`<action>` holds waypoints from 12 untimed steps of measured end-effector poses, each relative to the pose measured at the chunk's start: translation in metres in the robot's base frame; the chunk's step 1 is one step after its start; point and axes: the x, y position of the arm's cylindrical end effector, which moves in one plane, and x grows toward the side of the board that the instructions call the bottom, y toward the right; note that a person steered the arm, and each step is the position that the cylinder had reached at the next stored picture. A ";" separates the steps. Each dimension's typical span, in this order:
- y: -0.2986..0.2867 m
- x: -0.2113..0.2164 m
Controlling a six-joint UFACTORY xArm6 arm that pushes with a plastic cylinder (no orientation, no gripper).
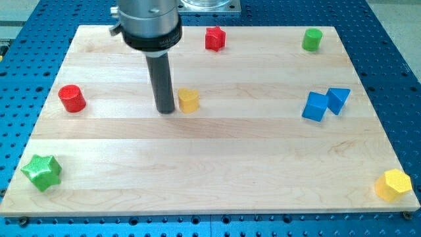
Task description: Place the blue blocks diagonally to each other
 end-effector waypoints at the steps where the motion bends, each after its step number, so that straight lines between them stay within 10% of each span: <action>1: 0.003 0.000; 8: 0.291 -0.070; 12: 0.241 0.098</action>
